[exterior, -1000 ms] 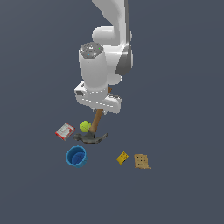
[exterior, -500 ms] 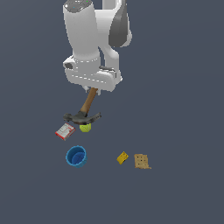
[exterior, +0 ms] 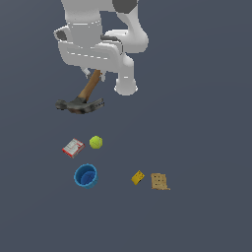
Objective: Pick up a designated object from a clutter of objects.
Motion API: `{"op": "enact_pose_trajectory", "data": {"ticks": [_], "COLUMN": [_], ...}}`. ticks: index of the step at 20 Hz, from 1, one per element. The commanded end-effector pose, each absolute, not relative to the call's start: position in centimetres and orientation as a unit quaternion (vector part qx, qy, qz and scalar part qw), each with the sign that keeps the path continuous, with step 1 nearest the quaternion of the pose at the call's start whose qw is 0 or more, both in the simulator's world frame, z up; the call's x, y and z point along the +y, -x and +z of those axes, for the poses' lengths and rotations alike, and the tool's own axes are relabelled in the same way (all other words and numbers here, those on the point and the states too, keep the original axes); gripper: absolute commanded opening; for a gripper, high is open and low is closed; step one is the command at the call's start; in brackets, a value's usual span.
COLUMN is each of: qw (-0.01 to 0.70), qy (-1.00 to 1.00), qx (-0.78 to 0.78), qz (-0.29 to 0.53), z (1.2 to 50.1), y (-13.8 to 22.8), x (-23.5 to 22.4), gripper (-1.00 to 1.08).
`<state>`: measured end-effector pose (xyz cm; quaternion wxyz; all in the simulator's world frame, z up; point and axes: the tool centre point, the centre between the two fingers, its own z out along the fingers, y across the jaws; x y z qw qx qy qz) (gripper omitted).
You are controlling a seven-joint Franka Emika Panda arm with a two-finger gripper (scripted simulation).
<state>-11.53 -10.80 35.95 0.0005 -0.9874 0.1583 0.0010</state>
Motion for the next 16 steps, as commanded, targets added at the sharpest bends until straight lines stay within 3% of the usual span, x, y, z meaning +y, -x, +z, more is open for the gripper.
{"op": "enact_pose_trajectory", "data": {"ticks": [1,16], "qw": [0.000,0.000], "qy": [0.987,0.988], "qx": [0.158,0.157], "qz": [0.000,0.000], "z": [38.0,43.3], "y": [12.2,13.8], "x": [-11.3,-12.8], "gripper": [-1.00,-1.00]}}
